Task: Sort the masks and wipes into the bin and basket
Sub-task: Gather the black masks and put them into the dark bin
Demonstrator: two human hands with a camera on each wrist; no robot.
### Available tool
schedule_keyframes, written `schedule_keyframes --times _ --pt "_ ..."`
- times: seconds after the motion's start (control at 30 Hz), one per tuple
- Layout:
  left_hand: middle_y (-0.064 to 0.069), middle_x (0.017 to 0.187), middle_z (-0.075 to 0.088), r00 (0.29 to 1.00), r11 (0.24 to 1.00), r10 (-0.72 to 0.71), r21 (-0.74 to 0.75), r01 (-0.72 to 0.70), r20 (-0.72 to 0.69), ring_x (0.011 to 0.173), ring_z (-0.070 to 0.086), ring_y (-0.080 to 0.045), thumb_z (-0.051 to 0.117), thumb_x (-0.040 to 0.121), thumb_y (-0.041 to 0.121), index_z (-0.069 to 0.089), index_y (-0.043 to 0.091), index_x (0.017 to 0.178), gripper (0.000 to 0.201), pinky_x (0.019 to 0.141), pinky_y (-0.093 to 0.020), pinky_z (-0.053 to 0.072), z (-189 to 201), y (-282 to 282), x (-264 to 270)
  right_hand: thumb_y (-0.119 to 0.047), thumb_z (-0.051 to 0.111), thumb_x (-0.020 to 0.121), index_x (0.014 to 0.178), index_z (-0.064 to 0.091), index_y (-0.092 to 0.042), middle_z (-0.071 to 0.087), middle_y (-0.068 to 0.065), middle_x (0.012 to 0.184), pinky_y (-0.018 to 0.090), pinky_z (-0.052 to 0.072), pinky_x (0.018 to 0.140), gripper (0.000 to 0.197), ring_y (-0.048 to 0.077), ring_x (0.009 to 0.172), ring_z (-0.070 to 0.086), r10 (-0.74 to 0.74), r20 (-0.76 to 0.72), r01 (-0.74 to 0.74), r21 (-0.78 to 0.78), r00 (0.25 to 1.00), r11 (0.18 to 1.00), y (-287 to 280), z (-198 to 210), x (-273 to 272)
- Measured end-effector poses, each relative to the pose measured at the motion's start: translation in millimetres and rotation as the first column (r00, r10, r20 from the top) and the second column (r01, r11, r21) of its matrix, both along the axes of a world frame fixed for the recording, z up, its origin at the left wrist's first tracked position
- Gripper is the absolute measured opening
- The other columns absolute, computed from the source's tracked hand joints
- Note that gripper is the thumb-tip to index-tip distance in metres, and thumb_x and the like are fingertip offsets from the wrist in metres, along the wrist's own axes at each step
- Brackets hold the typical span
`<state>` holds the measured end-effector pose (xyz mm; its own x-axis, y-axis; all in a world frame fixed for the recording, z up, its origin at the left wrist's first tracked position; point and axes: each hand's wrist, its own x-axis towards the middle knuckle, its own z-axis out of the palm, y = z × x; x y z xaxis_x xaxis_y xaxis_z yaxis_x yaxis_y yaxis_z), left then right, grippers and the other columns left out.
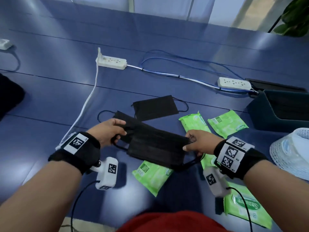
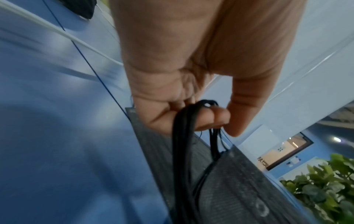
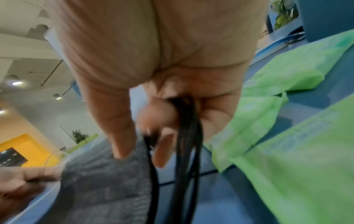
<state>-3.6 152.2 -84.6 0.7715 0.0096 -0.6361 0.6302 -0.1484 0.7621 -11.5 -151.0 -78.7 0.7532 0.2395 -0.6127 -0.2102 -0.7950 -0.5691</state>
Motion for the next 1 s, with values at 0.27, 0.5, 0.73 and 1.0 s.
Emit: schedule_keyframes --times 0.27,0.5,0.73,1.0 --pt "-0.004 0.050 0.047 0.955 0.934 -0.224 0.237 0.267 -0.193 0.040 0.044 -0.015 0.050 0.091 0.003 0.049 0.011 0.069 0.024 0.051 -0.024 0.031 -23 7 10 -0.041 0.056 0.089 0.082 0.059 -0.012 0.064 0.005 0.083 0.029 0.046 0.064 0.030 0.022 0.078 0.064 0.136 -0.050 -0.145 -0.314 0.989 0.938 8 22 50" --pt "-0.013 0.073 0.051 0.990 0.992 0.071 -0.098 -0.083 -0.123 0.045 0.044 -0.017 0.042 0.089 -0.010 0.052 0.014 0.095 0.027 0.048 -0.026 0.045 -25 8 16 -0.026 0.056 0.090 0.095 0.062 -0.005 0.062 0.014 0.102 0.029 0.044 0.080 0.022 0.030 0.096 0.059 0.223 0.091 -0.129 -0.585 0.970 0.801 22 11 128" --pt "0.001 0.058 0.052 0.975 0.930 0.209 -0.292 -0.223 -0.080 0.039 0.041 -0.007 0.038 0.089 -0.003 0.057 0.019 0.092 0.029 0.043 -0.018 0.044 -10 0 37 -0.036 0.073 0.045 0.074 0.062 -0.015 0.065 0.001 0.066 0.031 0.057 0.068 0.037 0.022 0.062 0.065 0.343 -0.184 -0.357 -0.751 0.921 0.555 5 -69 202" --pt "0.002 0.059 0.055 0.967 0.894 0.236 -0.370 -0.253 -0.092 0.045 0.044 -0.008 0.034 0.088 -0.003 0.058 0.020 0.086 0.033 0.046 -0.018 0.045 -15 -11 38 -0.031 0.063 0.075 0.069 0.056 -0.009 0.054 0.009 0.069 0.027 0.046 0.064 0.024 0.027 0.069 0.056 0.363 -0.022 -0.263 -0.729 0.931 0.631 24 -31 173"
